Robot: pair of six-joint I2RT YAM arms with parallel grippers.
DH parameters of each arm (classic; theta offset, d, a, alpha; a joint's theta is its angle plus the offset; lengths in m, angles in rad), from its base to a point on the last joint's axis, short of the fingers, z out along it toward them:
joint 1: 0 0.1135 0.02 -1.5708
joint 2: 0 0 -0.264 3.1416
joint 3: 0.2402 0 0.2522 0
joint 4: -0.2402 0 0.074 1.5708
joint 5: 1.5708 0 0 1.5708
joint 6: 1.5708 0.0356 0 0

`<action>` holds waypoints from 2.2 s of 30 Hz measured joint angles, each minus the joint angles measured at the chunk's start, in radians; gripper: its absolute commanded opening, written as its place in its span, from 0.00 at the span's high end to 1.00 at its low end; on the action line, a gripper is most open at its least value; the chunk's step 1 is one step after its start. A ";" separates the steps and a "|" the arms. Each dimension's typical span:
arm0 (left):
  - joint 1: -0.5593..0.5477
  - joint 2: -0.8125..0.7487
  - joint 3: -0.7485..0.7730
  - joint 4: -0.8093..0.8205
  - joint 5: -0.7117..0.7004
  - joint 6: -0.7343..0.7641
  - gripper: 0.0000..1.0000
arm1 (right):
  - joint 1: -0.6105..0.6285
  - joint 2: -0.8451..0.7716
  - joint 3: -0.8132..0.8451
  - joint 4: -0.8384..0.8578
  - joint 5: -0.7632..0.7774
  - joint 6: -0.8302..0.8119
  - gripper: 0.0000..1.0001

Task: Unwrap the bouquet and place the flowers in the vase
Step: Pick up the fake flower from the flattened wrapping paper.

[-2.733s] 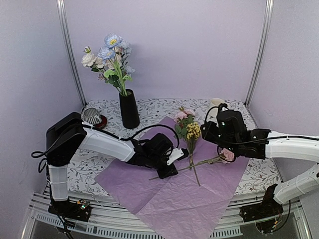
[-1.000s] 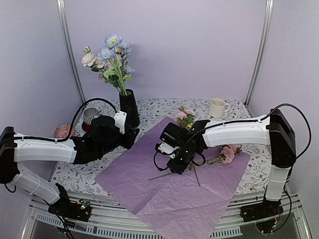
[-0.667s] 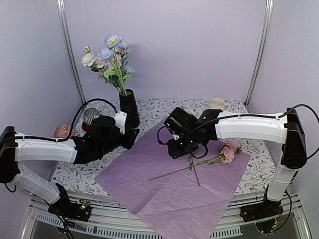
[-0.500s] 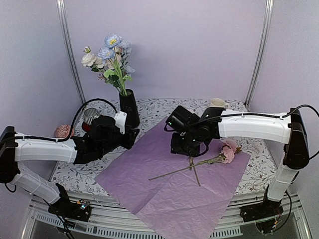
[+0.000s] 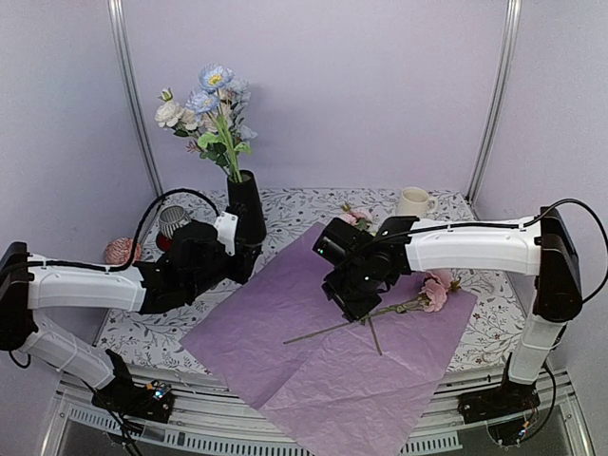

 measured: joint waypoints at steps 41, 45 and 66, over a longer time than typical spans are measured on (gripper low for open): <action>0.005 -0.042 -0.028 0.032 0.009 0.003 0.57 | -0.084 0.278 0.141 -0.269 0.009 0.221 0.61; 0.005 -0.042 -0.028 0.032 0.010 0.003 0.57 | -0.096 0.297 0.155 -0.269 0.006 0.222 0.64; 0.006 -0.034 -0.028 0.032 0.009 0.018 0.57 | -0.093 0.194 0.140 -0.313 0.064 0.229 0.98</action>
